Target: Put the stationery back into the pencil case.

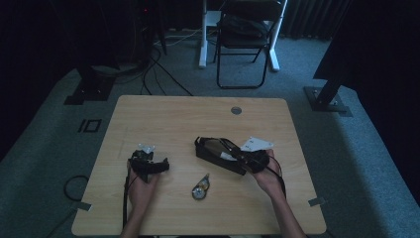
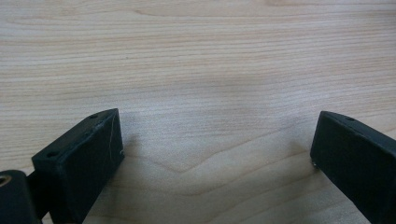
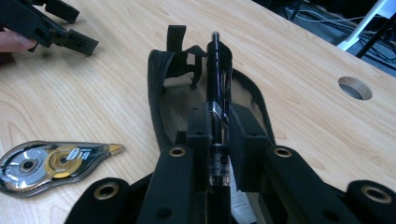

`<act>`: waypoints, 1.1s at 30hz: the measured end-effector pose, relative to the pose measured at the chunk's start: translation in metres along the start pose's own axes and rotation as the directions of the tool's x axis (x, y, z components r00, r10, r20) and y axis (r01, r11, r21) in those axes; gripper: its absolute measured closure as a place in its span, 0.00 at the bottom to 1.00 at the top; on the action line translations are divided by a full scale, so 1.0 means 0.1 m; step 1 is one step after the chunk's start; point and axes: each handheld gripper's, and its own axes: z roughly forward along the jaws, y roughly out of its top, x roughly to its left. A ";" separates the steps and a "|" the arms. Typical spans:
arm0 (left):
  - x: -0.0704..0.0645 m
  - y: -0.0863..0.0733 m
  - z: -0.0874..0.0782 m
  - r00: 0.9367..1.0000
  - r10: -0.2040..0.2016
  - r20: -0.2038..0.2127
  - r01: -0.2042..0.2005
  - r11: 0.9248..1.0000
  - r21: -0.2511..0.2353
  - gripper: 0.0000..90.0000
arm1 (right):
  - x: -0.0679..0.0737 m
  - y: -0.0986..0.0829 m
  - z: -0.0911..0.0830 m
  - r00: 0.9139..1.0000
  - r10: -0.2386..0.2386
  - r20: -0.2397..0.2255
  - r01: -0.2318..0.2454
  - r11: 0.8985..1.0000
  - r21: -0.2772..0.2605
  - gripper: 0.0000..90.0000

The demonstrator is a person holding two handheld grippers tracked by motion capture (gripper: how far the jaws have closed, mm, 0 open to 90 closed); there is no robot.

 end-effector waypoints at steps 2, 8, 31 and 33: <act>0.00 0.00 0.00 1.000 0.000 0.000 0.000 1.000 0.000 0.03 | -0.02 0.01 0.00 1.000 0.000 0.009 0.000 1.000 -0.002 0.88; 0.00 0.00 0.00 1.000 0.000 0.000 0.000 1.000 0.000 0.03 | -0.09 0.03 -0.01 1.000 0.009 0.009 -0.009 1.000 -0.020 0.88; 0.00 0.00 0.00 1.000 -0.001 0.000 0.001 1.000 -0.001 0.03 | -0.22 0.06 0.11 1.000 -0.008 -0.030 0.007 0.999 -0.032 0.88; 0.00 0.00 0.00 1.000 0.000 0.000 0.000 1.000 -0.001 0.03 | -0.22 0.06 0.13 0.999 -0.009 -0.032 0.008 1.000 -0.028 0.89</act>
